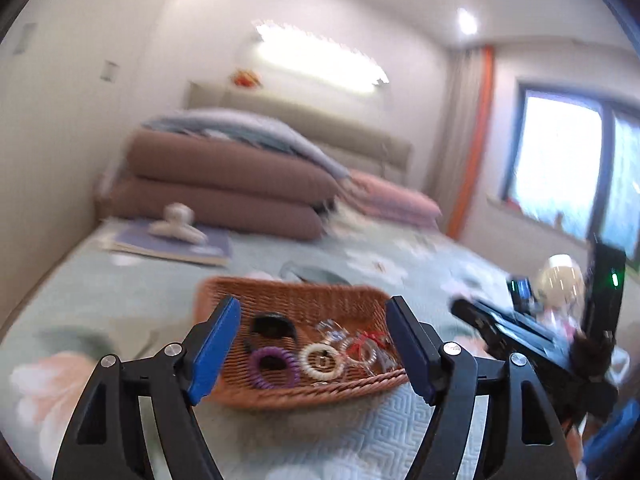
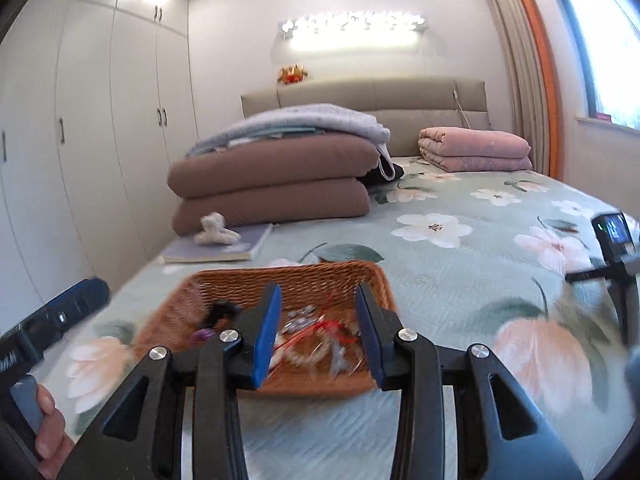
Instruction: Organize jewelry
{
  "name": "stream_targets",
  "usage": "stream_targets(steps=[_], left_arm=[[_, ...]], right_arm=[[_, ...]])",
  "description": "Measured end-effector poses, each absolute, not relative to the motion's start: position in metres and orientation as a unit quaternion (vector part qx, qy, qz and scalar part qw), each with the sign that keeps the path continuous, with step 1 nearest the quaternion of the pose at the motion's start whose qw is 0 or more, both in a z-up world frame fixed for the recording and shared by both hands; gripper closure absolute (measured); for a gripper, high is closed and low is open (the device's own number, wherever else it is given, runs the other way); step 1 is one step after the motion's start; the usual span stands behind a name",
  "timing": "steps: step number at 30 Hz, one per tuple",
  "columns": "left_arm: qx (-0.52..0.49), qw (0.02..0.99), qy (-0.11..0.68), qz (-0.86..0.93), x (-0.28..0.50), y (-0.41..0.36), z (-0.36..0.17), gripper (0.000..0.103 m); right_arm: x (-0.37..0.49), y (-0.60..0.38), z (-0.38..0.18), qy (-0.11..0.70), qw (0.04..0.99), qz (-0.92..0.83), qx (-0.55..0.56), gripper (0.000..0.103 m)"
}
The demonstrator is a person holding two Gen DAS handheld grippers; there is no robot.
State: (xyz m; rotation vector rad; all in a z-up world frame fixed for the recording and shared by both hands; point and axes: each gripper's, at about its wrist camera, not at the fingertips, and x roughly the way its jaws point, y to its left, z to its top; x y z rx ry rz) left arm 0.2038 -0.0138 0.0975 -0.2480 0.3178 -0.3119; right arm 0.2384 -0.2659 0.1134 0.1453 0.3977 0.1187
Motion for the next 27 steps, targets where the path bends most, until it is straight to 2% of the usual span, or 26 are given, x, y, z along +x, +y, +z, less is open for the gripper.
stream_targets(steps=[3, 5, 15, 27], left_arm=[[-0.156, 0.969, 0.153, -0.115, 0.165, 0.006, 0.088, 0.027], [-0.145, 0.971, 0.168, -0.09, 0.146, 0.007, 0.076, 0.027], [-0.044, 0.972, 0.216, -0.077, 0.129, -0.023, 0.03, 0.027], [-0.057, 0.964, 0.24, -0.1, 0.139, -0.024, 0.02, 0.027]], right_arm=[[0.203, -0.26, 0.108, 0.2, 0.972, 0.07, 0.096, 0.053], [0.183, -0.253, 0.097, 0.214, 0.968, 0.076, 0.108, 0.036], [0.153, -0.223, 0.053, 0.236, 0.971, 0.036, 0.025, 0.035], [0.166, -0.237, 0.044, 0.252, 0.966, 0.035, 0.051, 0.035]])
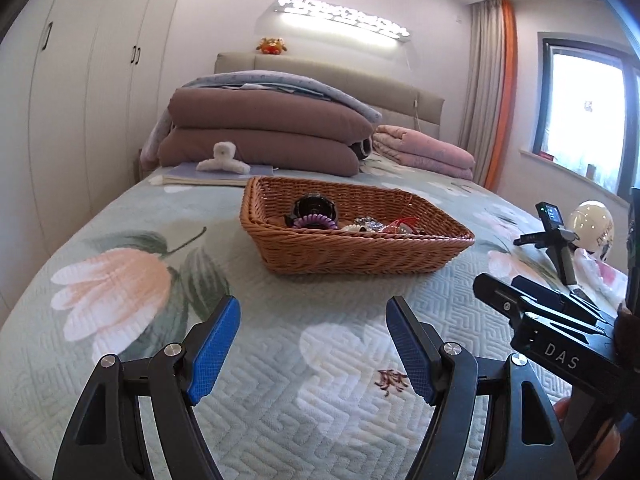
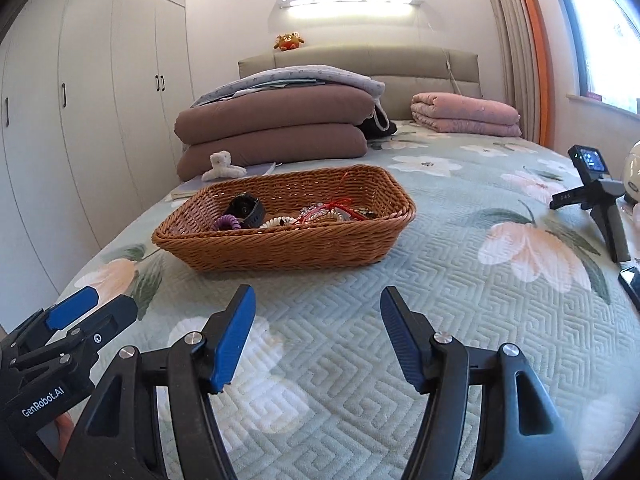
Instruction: Organize jewelry
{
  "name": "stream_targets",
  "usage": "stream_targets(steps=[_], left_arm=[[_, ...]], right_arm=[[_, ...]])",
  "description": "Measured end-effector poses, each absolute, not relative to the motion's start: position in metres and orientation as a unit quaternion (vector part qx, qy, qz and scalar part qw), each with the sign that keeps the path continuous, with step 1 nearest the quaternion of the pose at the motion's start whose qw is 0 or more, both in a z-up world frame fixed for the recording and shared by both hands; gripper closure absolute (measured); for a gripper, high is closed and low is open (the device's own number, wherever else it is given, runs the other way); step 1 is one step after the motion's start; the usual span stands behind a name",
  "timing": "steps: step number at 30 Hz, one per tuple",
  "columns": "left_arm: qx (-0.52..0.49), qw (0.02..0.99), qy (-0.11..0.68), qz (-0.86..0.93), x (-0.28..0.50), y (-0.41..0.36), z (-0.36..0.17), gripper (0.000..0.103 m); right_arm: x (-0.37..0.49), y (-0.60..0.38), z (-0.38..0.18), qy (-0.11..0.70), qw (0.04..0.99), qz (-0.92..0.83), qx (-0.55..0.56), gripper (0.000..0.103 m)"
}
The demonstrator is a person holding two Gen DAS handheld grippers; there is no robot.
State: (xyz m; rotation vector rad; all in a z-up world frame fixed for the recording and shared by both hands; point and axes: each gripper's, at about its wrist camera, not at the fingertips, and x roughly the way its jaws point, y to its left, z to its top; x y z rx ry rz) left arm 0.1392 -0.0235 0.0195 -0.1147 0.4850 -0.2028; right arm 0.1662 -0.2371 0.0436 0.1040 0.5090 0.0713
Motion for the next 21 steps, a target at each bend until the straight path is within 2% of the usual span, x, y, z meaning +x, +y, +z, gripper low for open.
stream_targets(steps=[8, 21], left_arm=[[-0.043, 0.965, 0.243, -0.092, 0.141, -0.029, 0.017, 0.026], [-0.036, 0.966, 0.241, -0.09, 0.14, -0.033, 0.017, 0.026]], right_arm=[[0.159, -0.224, 0.05, 0.227, 0.974, 0.004, 0.005, 0.035], [0.161, -0.23, 0.049, 0.234, 0.972, 0.014, 0.022, 0.035]])
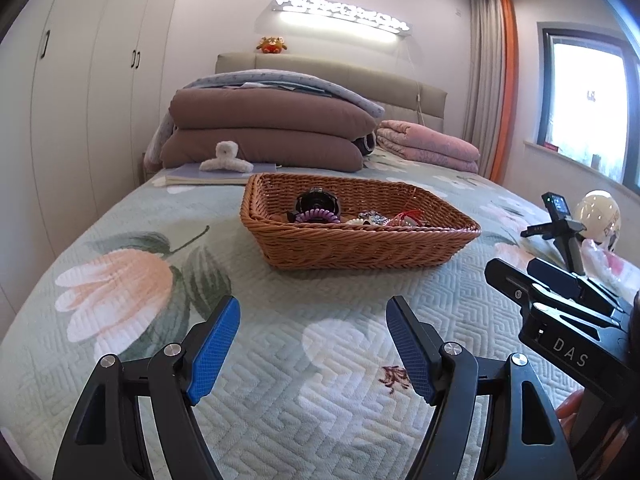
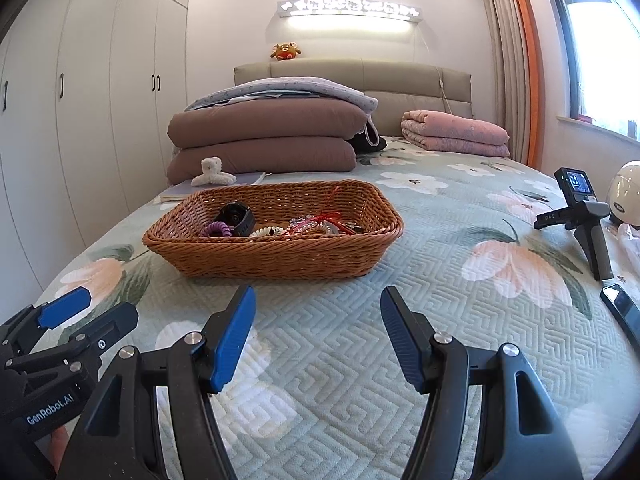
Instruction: Organize jewelry
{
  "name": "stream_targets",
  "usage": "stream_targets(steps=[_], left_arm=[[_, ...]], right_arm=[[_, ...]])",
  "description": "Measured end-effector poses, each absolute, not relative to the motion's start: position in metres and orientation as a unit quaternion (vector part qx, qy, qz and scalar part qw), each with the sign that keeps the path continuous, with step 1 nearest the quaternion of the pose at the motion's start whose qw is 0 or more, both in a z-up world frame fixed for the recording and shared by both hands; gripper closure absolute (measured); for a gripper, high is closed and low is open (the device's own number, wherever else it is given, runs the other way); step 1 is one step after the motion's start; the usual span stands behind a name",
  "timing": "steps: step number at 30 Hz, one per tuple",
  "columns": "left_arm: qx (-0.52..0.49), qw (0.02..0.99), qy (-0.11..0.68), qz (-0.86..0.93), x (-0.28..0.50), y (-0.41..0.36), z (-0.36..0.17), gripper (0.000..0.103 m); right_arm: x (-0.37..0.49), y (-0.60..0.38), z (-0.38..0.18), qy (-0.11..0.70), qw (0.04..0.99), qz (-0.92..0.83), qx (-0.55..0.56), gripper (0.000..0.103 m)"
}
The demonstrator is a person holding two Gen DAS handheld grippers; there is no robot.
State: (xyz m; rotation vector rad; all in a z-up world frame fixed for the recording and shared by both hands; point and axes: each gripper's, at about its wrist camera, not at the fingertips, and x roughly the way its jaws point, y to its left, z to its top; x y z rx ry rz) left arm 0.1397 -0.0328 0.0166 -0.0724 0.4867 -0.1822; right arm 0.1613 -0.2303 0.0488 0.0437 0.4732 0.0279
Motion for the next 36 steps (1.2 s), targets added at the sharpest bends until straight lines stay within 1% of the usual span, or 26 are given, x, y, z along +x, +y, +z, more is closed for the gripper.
stream_targets(steps=[36], left_arm=[[-0.027, 0.97, 0.227, -0.082, 0.1339, -0.0347, 0.0192, 0.026]], right_arm=[[0.1664, -0.2373, 0.0468, 0.245, 0.969, 0.021, 0.039, 0.035]])
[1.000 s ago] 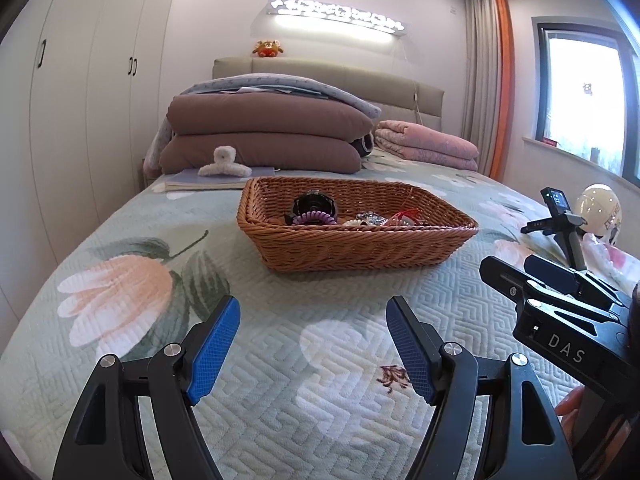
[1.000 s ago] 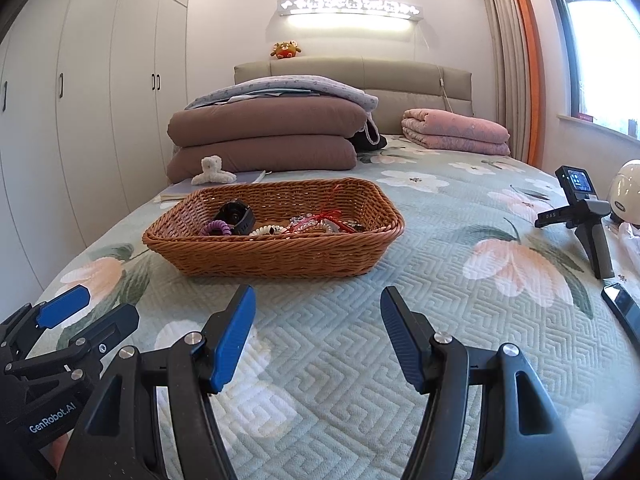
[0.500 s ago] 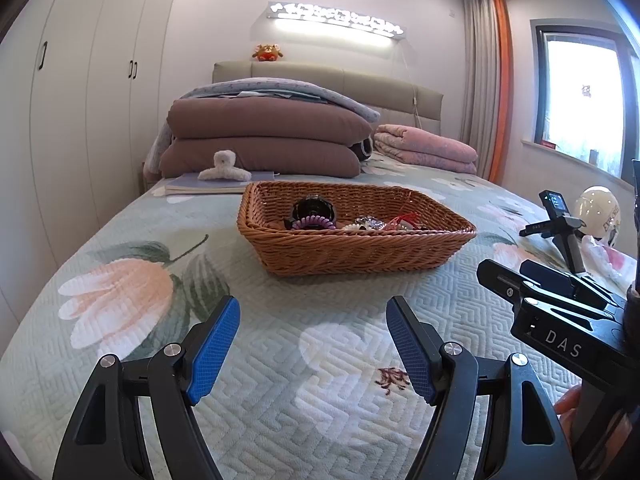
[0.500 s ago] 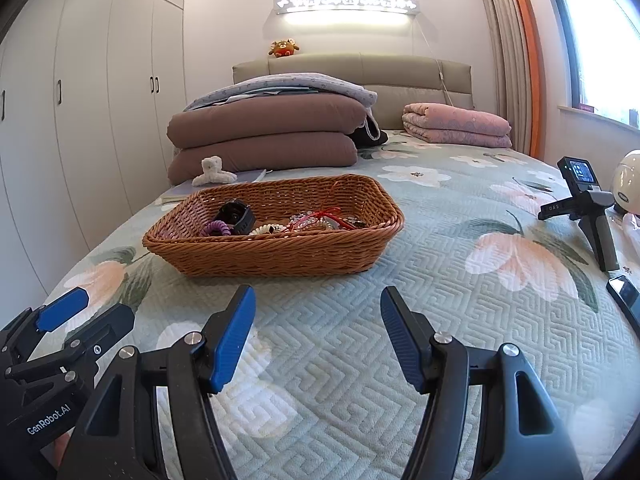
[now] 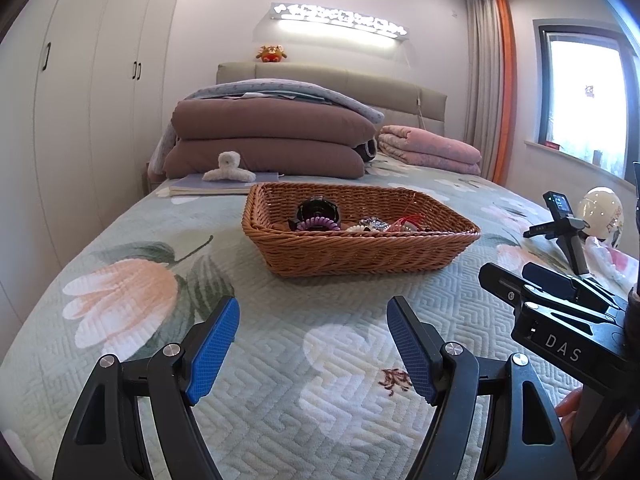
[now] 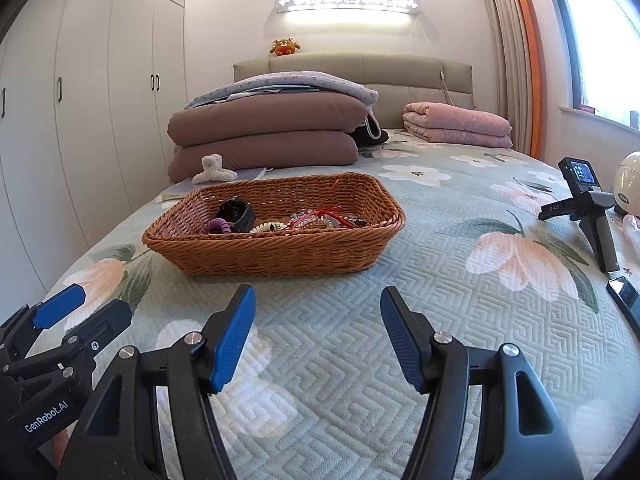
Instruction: Organize jewelry
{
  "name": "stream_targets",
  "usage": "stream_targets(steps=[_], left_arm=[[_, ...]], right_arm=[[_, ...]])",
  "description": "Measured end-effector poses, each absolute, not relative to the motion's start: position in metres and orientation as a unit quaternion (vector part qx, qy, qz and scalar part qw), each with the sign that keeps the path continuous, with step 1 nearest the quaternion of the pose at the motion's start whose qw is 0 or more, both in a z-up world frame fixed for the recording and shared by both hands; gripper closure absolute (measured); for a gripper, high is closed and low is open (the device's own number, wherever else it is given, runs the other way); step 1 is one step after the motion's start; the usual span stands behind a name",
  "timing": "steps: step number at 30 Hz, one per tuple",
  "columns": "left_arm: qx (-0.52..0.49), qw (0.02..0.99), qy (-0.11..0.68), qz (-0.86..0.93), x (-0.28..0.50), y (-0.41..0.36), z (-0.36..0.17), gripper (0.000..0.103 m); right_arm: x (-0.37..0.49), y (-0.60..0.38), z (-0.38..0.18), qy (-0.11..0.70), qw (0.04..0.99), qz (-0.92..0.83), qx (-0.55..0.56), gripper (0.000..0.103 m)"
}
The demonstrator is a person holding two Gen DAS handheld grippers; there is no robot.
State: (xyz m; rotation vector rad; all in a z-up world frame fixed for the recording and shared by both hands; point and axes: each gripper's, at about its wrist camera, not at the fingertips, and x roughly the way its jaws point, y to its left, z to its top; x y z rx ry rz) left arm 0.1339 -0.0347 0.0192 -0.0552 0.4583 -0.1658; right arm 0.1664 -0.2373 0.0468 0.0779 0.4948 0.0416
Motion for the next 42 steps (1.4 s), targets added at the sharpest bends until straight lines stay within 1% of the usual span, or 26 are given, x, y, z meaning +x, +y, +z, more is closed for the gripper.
stream_targets(steps=[42], left_arm=[[-0.027, 0.971, 0.23, -0.058, 0.135, -0.0311, 0.0207, 0.025]], right_arm=[[0.1678, -0.234, 0.0451, 0.249, 0.968, 0.024, 0.034, 0.035]])
